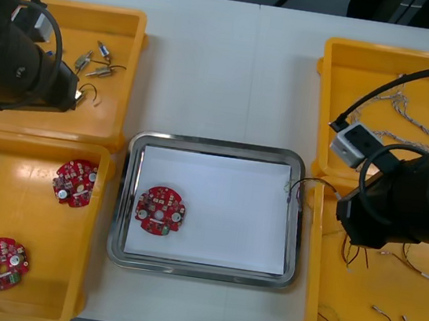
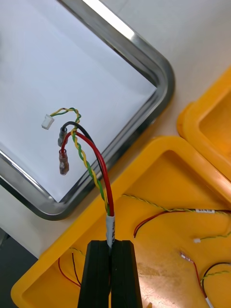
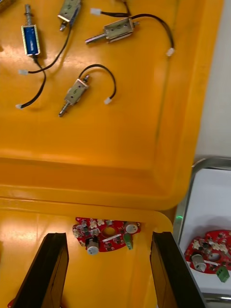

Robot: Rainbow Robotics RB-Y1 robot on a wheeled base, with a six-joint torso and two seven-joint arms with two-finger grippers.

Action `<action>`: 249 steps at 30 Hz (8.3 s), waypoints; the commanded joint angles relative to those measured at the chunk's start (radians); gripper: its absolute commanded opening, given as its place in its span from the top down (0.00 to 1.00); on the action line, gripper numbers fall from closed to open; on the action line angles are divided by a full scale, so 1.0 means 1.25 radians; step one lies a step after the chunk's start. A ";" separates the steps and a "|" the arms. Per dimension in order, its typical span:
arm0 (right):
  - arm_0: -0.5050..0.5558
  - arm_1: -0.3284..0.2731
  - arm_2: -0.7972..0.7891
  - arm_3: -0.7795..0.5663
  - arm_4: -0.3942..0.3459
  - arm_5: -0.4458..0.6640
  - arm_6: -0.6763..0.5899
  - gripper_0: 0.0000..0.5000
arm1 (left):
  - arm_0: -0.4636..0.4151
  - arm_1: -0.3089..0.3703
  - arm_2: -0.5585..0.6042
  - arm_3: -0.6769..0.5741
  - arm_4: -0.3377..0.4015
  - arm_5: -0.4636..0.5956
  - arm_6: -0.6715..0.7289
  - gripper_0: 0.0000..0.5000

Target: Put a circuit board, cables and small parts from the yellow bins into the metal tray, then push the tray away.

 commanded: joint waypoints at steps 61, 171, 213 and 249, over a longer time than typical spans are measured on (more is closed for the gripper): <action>-0.383 0.063 0.780 0.386 0.126 -0.413 0.249 1.00 | -0.098 0.011 0.110 0.568 -0.113 -0.344 -0.412 0.00; -0.207 -0.183 -0.007 0.418 0.031 -0.049 -0.376 0.00 | -0.196 -0.006 0.054 0.888 -0.113 -0.493 -0.479 0.53; -0.355 -0.183 0.100 0.927 -0.003 -0.408 0.481 0.00 | -0.219 0.014 0.144 0.410 -0.043 0.006 -0.318 1.00; -0.359 -0.139 0.112 1.057 0.002 -0.517 0.789 0.00 | -0.105 -0.074 -0.186 0.021 0.090 0.006 0.222 1.00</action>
